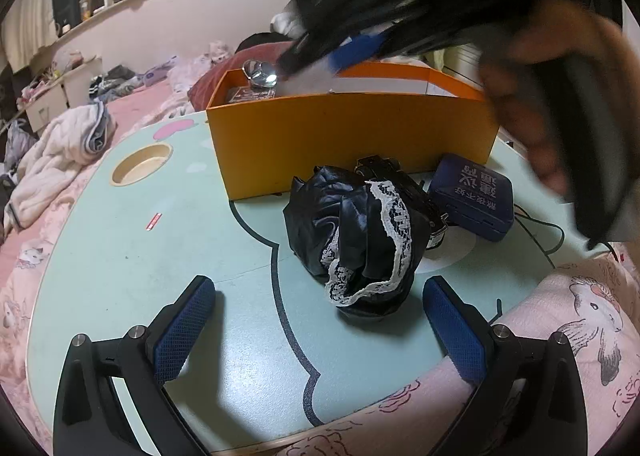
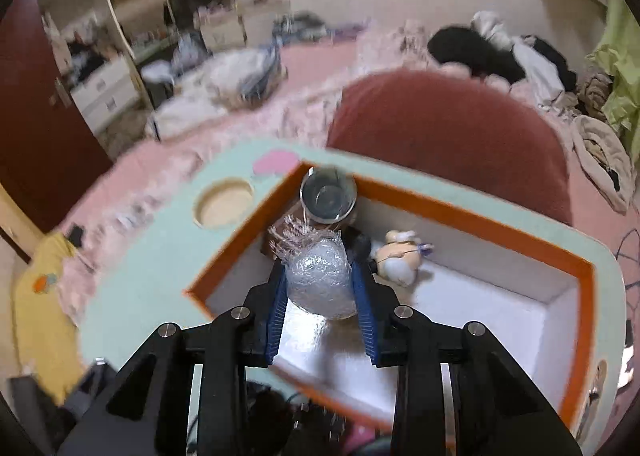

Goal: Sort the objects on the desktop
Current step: 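Grasp the plastic-wrapped bag in the orange box with the right tool, then carry the plastic bag out and set it beside the blue tin with the right tool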

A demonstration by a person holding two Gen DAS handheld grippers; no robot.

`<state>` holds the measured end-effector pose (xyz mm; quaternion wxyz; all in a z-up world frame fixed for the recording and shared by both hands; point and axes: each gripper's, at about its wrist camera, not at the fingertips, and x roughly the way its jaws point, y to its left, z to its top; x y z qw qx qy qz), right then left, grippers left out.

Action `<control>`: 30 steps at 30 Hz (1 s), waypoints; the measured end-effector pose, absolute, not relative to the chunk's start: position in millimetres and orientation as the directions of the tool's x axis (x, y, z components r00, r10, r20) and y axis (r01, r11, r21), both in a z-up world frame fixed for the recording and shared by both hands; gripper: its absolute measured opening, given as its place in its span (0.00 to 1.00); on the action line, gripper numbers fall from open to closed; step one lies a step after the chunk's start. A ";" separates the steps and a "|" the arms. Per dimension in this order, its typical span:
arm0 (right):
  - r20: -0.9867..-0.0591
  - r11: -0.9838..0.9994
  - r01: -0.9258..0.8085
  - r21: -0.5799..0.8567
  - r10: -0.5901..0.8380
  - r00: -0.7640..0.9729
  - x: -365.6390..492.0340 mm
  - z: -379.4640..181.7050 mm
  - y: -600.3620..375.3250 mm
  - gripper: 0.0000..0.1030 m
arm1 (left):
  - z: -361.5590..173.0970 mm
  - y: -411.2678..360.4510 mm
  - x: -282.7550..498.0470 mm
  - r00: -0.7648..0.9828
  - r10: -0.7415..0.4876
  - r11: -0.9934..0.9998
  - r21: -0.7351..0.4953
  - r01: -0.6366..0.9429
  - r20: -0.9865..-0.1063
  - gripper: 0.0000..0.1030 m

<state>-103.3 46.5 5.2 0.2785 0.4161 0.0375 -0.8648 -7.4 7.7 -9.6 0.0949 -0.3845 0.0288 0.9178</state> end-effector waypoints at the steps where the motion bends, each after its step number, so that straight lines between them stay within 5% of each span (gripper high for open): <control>1: -0.714 -0.837 0.511 0.194 -0.478 -0.512 -96.7 14.8 60.2 0.32 | -9.6 7.7 -7.4 -0.686 0.152 -0.980 -0.020 -0.196 -0.711 1.00; 6: -0.645 -0.849 0.448 0.278 -0.511 -0.568 -60.1 44.6 137.2 0.32 | -9.8 7.7 -7.2 -0.687 0.152 -0.980 -0.020 -0.197 -0.711 1.00; 17: -0.726 -0.861 0.395 0.321 -0.492 -0.481 -32.5 -5.0 148.0 0.35 | -9.9 7.9 -6.9 -0.688 0.152 -0.980 -0.020 -0.196 -0.710 1.00; 18: -0.721 -0.863 0.397 0.312 -0.487 -0.493 -33.4 -4.8 143.0 0.36 | -9.9 8.0 -6.9 -0.688 0.152 -0.980 -0.020 -0.196 -0.710 1.00; 20: -0.709 -0.874 0.385 0.296 -0.471 -0.525 -33.4 -2.1 138.3 0.58 | -9.9 7.9 -6.9 -0.688 0.152 -0.980 -0.020 -0.196 -0.709 1.00; 22: -0.676 -0.876 0.383 0.292 -0.472 -0.566 -23.7 0.4 142.5 0.68 | -10.0 8.0 -6.9 -0.688 0.152 -0.980 -0.020 -0.196 -0.709 1.00; 30: -0.722 -0.904 0.370 0.211 -0.400 -0.564 19.4 -28.0 171.7 0.68 | -10.1 7.9 -6.8 -0.689 0.151 -0.981 -0.019 -0.195 -0.709 1.00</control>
